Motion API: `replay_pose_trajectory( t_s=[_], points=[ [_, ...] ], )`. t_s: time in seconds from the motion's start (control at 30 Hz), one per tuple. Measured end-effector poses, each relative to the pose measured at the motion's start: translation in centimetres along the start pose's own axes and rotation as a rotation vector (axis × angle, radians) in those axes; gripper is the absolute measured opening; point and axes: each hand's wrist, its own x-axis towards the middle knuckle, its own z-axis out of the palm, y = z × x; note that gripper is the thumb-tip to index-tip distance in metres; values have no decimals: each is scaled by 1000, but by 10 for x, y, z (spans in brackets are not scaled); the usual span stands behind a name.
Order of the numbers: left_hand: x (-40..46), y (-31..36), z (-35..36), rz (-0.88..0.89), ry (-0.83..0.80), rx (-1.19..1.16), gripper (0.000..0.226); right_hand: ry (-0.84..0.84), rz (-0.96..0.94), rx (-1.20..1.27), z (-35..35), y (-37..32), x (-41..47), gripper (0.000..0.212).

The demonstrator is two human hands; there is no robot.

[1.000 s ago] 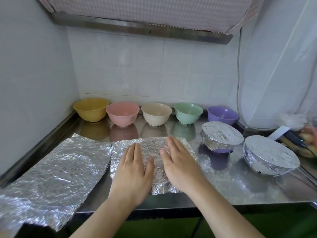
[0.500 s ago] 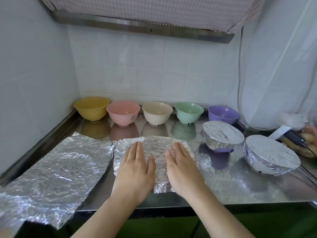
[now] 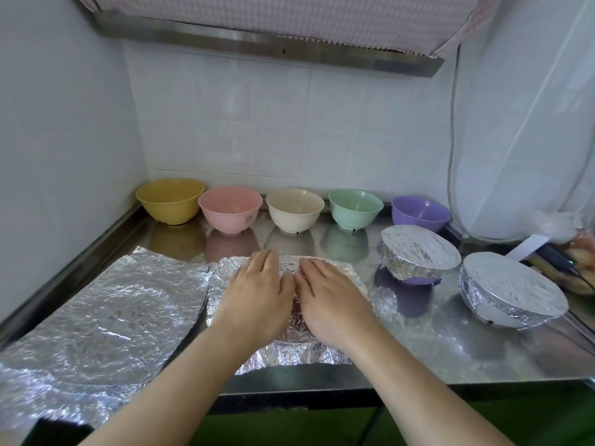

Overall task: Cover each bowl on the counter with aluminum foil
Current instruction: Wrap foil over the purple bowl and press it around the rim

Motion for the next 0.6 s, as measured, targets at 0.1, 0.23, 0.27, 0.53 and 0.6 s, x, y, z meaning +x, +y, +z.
replay_pose_trajectory(
  t_s=[0.1, 0.23, 0.27, 0.53, 0.6],
  points=[
    [13, -1, 6, 56, -120, 125, 63, -7, 34, 41, -4, 0, 4, 48],
    [12, 2, 7, -40, -63, 20, 40, -35, 40, 149, -23, -6, 15, 41],
    [11, 4, 6, -64, -41, -29, 32, -71, 15, 124, -23, -9, 17, 52],
    [-14, 14, -6, -133, 46, -259, 37, -74, -26, 87, -22, -8, 15, 48],
    [-24, 15, -3, -118, 40, -197, 54, -57, -23, 104, -23, -9, 14, 43]
  ],
)
